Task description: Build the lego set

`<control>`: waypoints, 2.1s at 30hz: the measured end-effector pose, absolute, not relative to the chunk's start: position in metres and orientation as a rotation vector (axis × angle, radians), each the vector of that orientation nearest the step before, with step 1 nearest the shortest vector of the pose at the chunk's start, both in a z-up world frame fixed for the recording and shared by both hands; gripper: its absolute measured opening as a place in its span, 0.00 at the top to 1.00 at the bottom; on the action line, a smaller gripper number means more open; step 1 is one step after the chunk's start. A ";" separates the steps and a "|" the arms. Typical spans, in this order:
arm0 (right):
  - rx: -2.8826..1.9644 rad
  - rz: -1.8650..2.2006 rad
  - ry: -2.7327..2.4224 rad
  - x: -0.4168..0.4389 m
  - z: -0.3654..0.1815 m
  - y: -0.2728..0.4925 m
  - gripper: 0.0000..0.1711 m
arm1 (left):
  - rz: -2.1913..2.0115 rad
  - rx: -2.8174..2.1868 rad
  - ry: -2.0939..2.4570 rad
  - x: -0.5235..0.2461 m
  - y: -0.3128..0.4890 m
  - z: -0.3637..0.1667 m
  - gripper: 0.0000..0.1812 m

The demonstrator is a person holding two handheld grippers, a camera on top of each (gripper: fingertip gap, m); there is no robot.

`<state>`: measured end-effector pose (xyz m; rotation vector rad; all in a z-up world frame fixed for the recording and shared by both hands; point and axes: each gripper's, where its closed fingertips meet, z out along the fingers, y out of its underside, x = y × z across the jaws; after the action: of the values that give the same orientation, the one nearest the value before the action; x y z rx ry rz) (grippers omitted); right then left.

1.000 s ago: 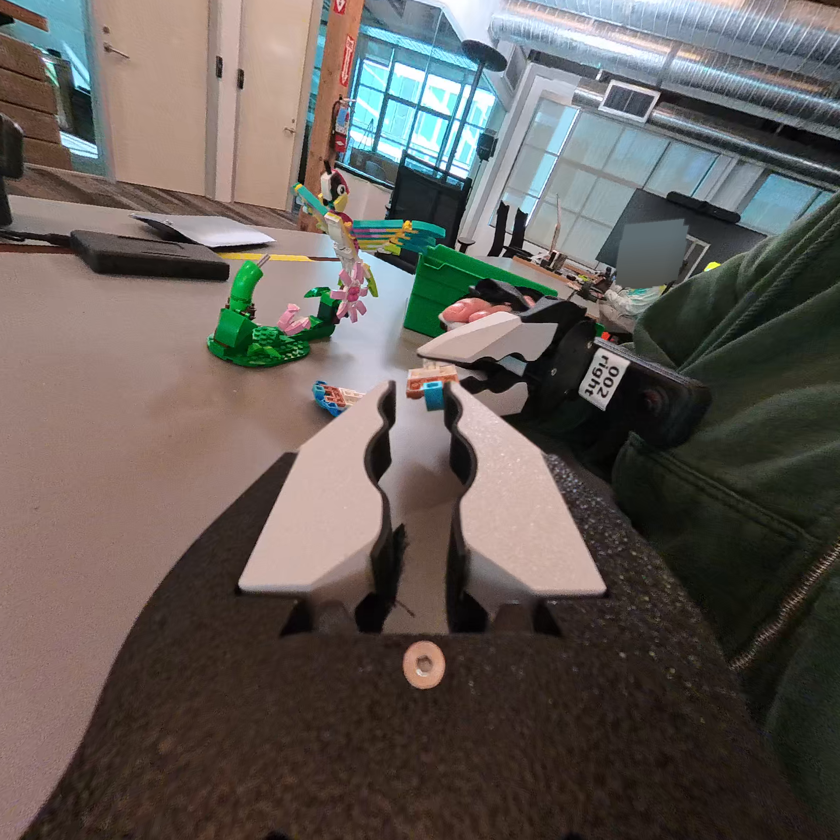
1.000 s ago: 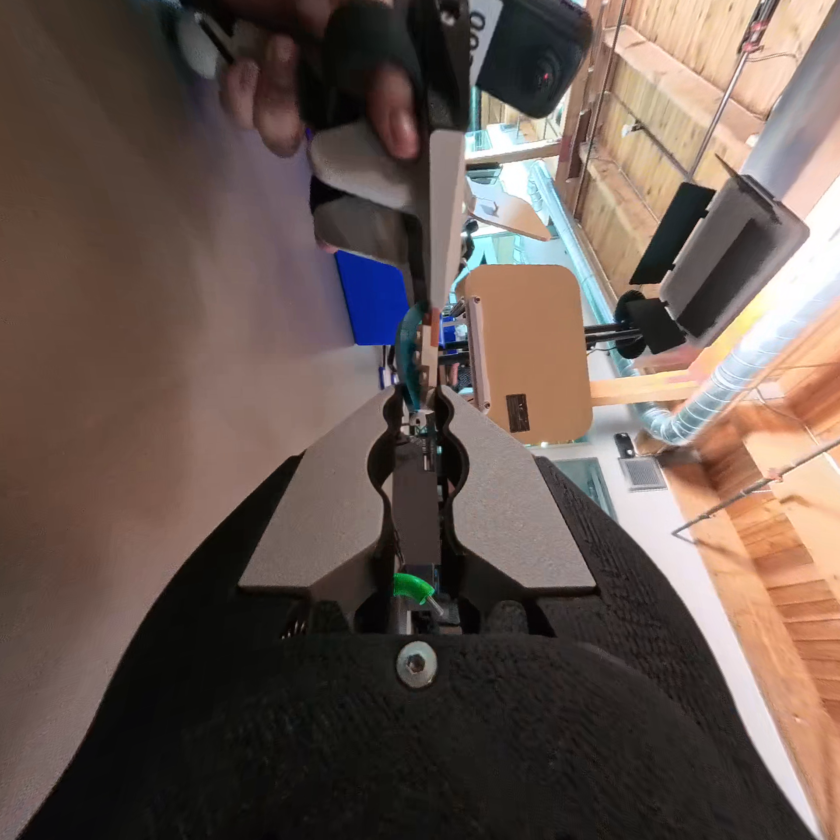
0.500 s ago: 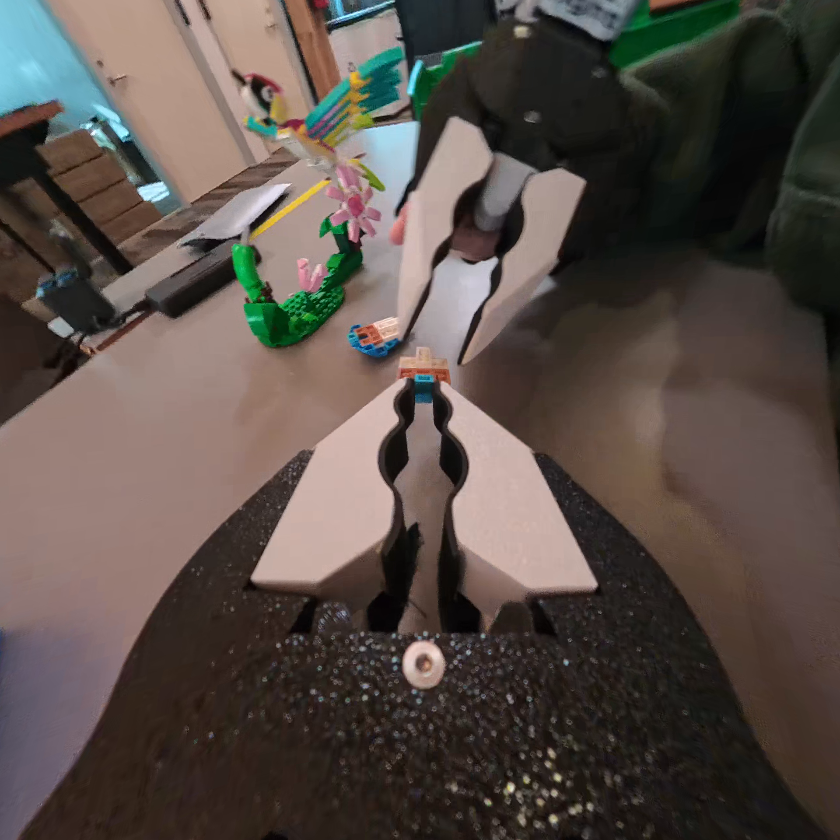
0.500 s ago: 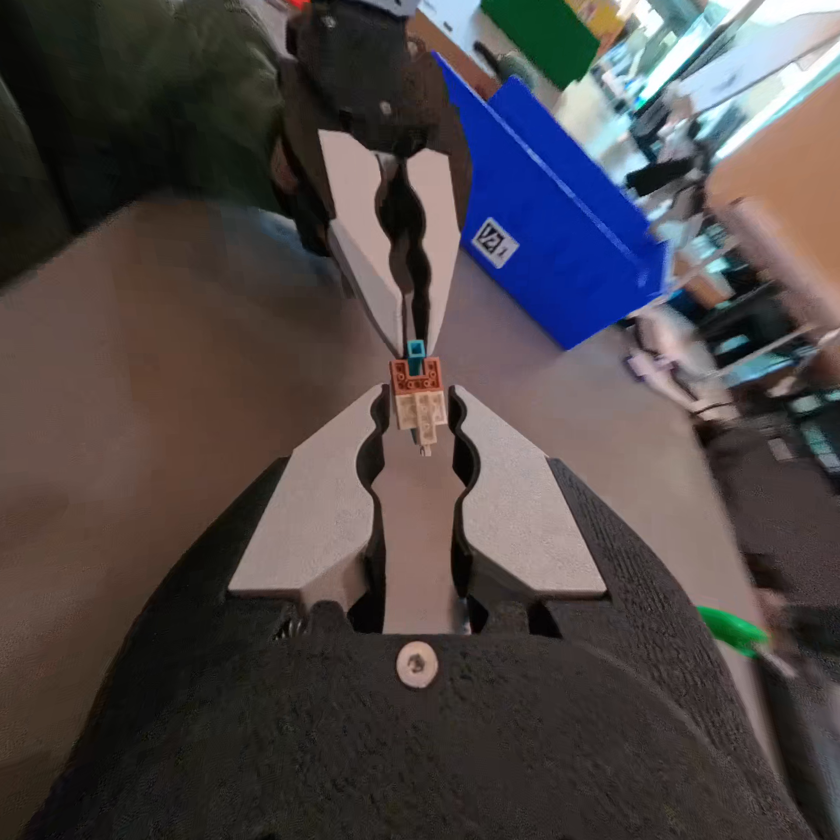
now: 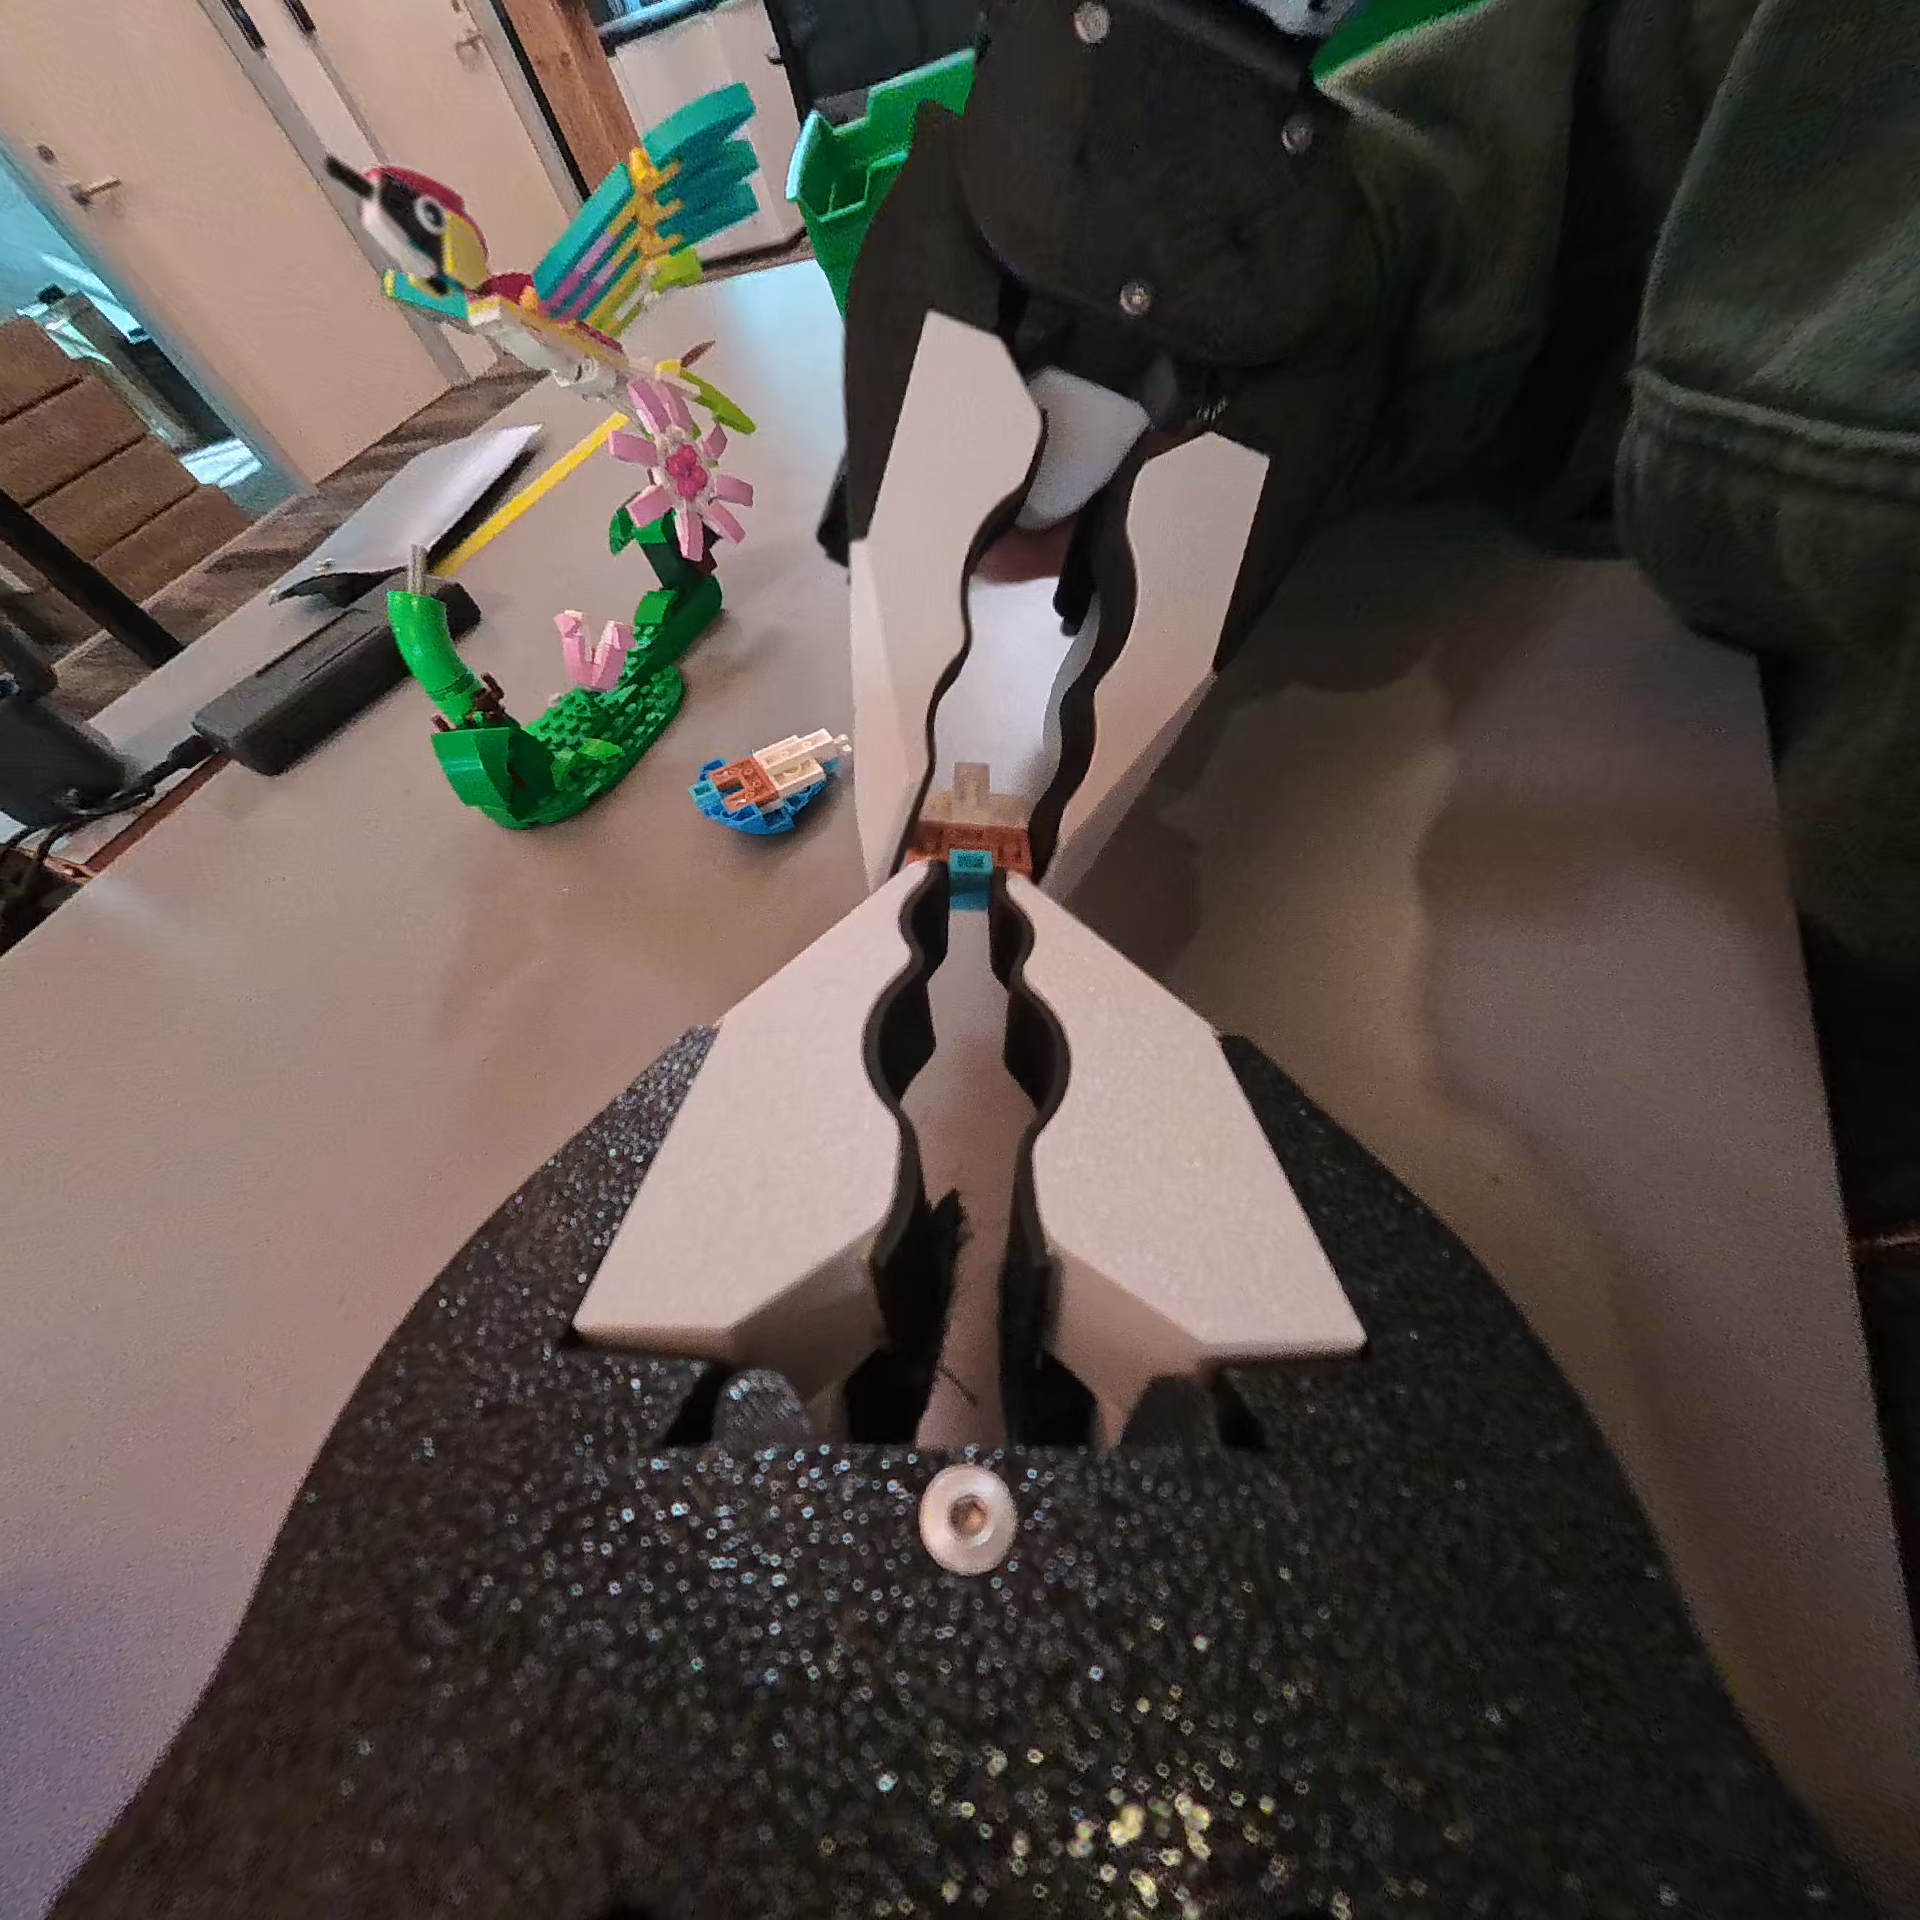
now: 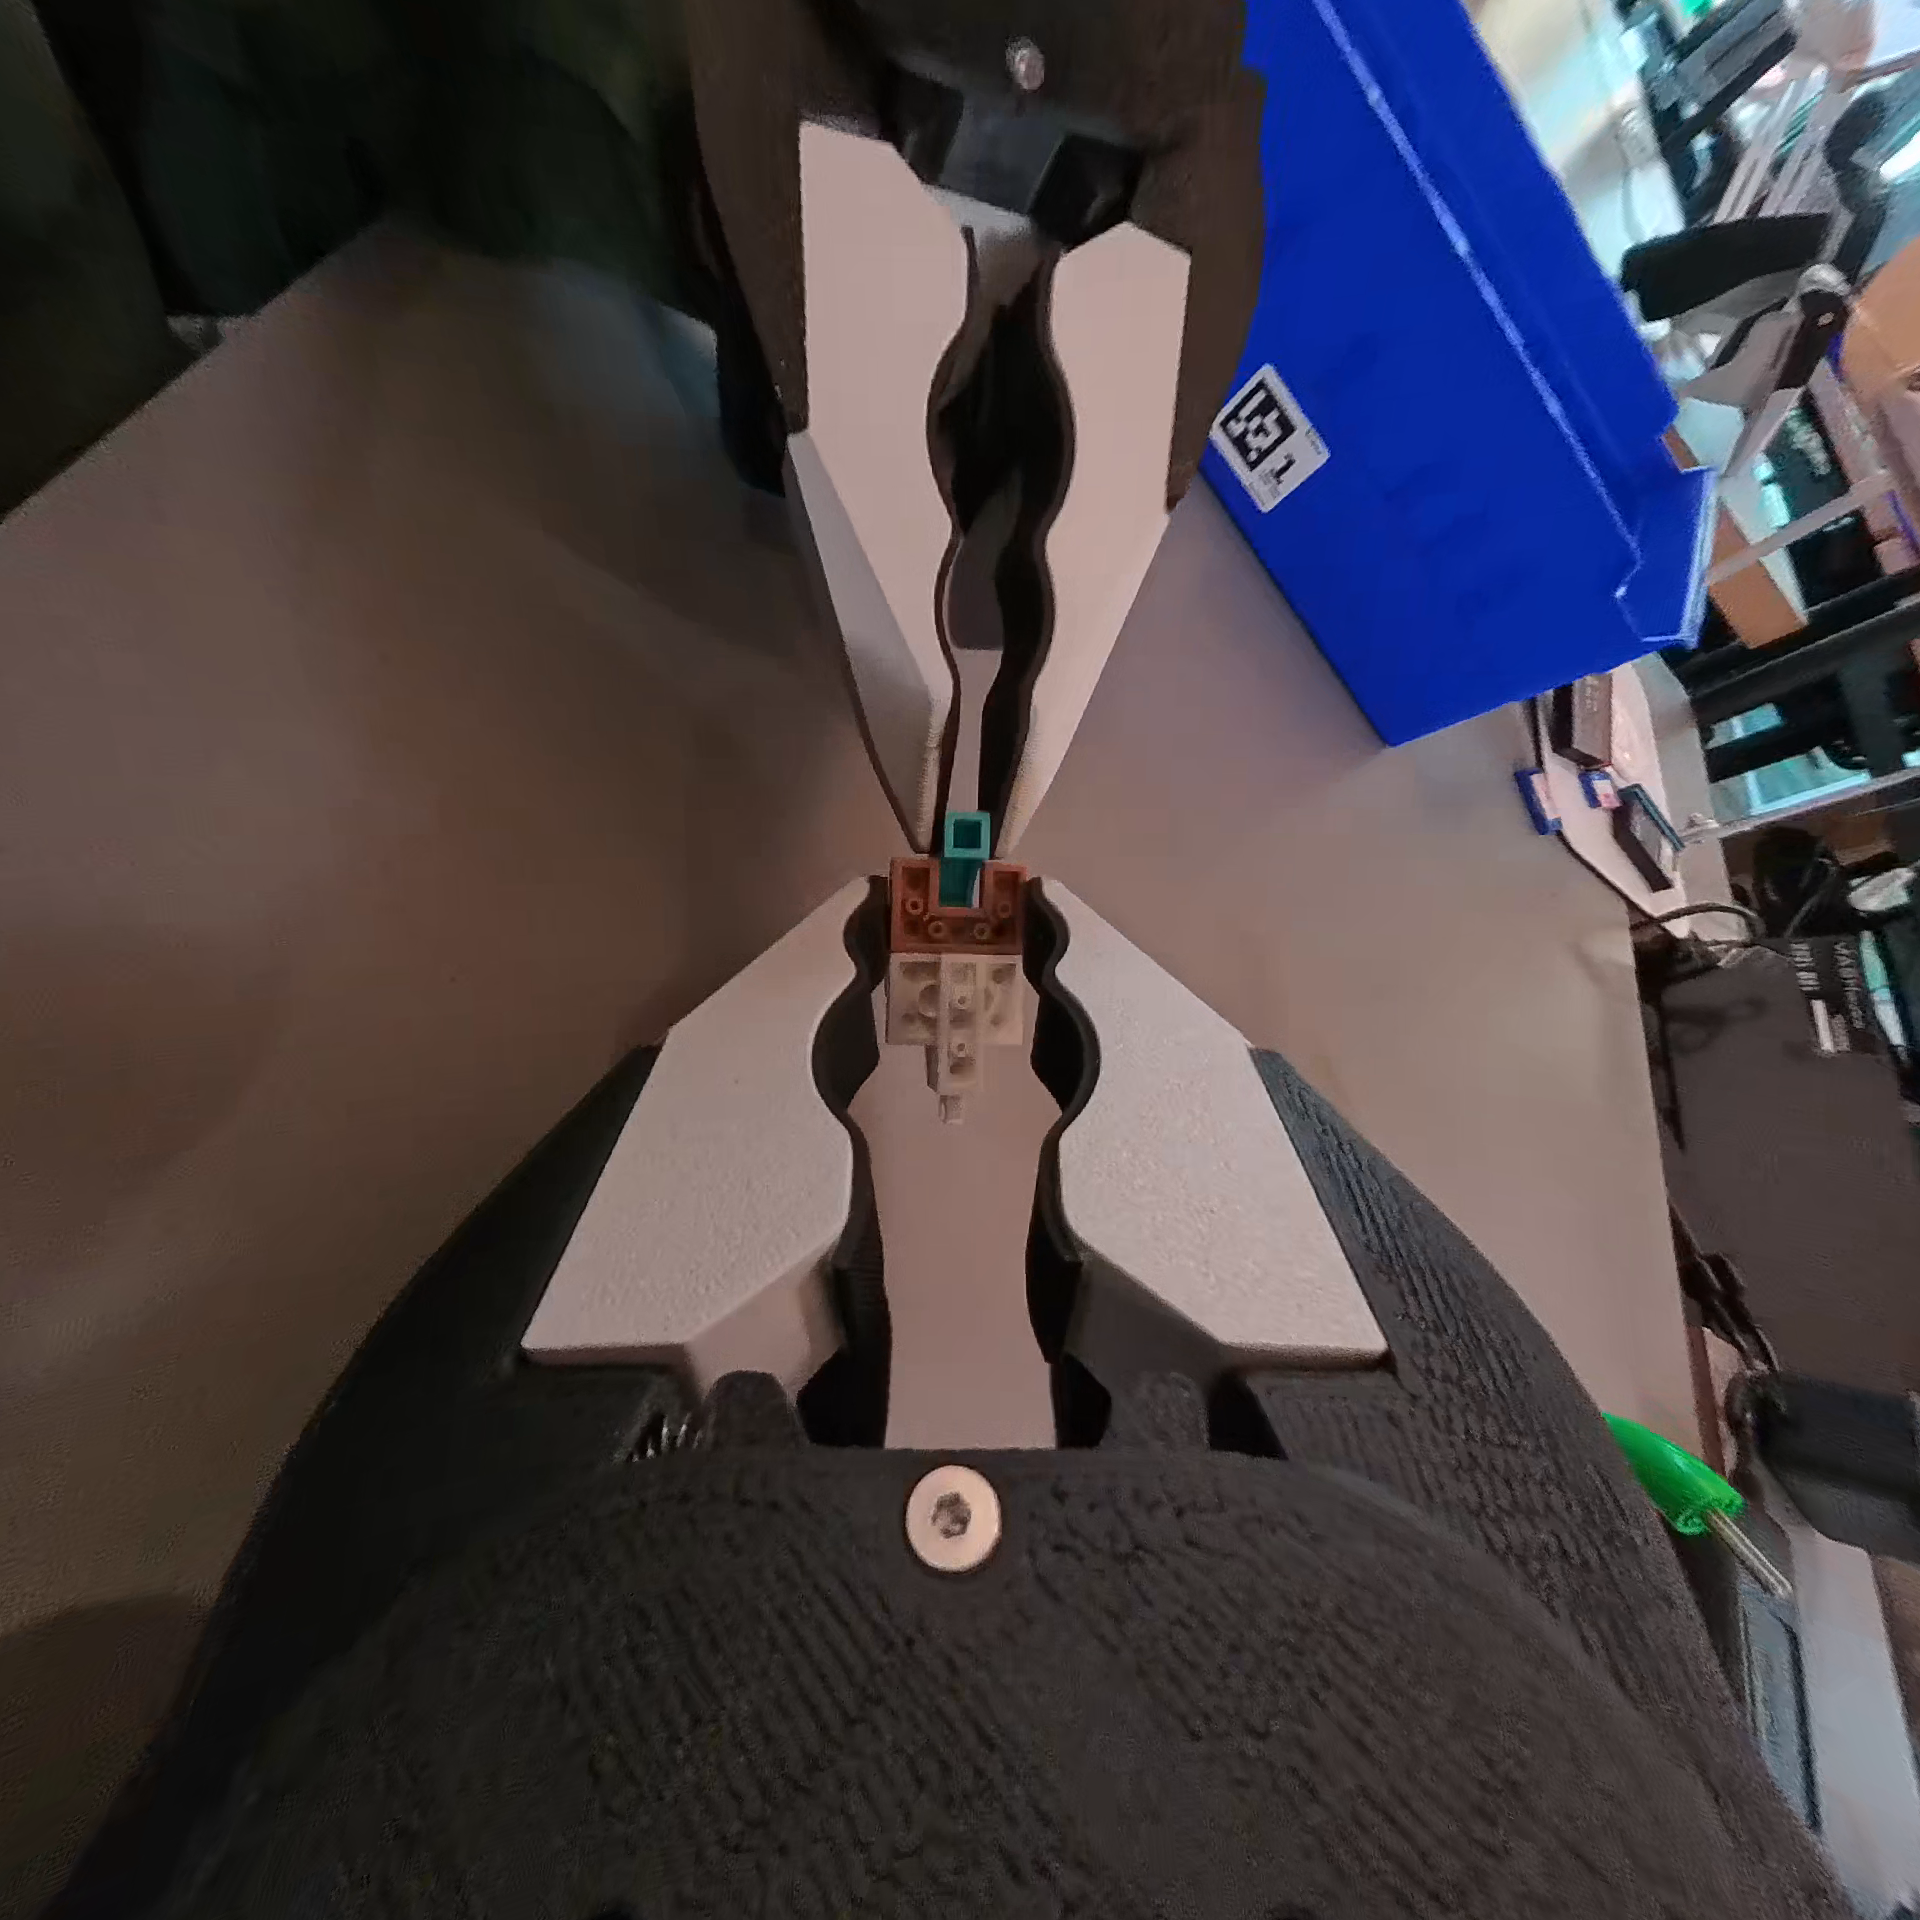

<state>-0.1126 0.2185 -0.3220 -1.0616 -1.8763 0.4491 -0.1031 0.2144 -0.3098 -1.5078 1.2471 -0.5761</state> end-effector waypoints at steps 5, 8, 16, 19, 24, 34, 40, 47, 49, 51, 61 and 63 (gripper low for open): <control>-1.033 0.625 -1.735 -0.111 -0.303 0.210 0.86 | -0.692 -1.444 1.192 -0.102 0.208 -0.299 0.98; -1.034 0.716 -1.684 -0.107 -0.299 0.205 0.87 | -0.732 -1.423 1.194 -0.099 0.205 -0.298 0.98; -1.023 0.925 -1.590 -0.105 -0.286 0.198 0.87 | -0.784 -1.393 1.190 -0.097 0.201 -0.293 0.98; -1.014 0.946 -1.577 -0.105 -0.285 0.197 0.87 | -0.825 -1.411 1.160 -0.097 0.201 -0.291 0.98; -0.844 0.656 -1.575 -0.103 -0.275 0.205 0.87 | -1.122 -1.526 0.915 -0.100 0.210 -0.277 0.90; -0.731 0.476 -1.591 -0.101 -0.270 0.205 0.86 | -1.602 -1.622 0.643 -0.085 0.210 -0.266 0.98; -0.941 0.267 -1.674 -0.104 -0.300 0.229 0.84 | -1.257 -1.816 0.649 -0.091 0.229 -0.293 1.00; -1.004 0.045 -1.682 -0.107 -0.310 0.237 0.87 | -1.155 -1.920 0.583 -0.095 0.238 -0.304 1.00; -1.038 0.123 -1.663 -0.107 -0.309 0.235 0.88 | -1.162 -1.897 0.595 -0.094 0.237 -0.303 1.00; -1.093 0.329 -1.629 -0.106 -0.303 0.231 0.88 | -1.190 -1.856 0.615 -0.093 0.235 -0.297 1.00; -1.059 0.741 -1.577 -0.101 -0.289 0.211 0.97 | -1.435 -1.791 0.694 -0.090 0.213 -0.293 0.92; -1.061 0.785 -1.589 -0.100 -0.290 0.208 0.97 | -1.412 -1.767 0.728 -0.089 0.211 -0.292 0.94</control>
<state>-0.1003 0.2076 -0.2904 -1.0610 -1.5890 0.7846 -0.0887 0.2111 -0.2921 -1.7674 0.7285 -1.4123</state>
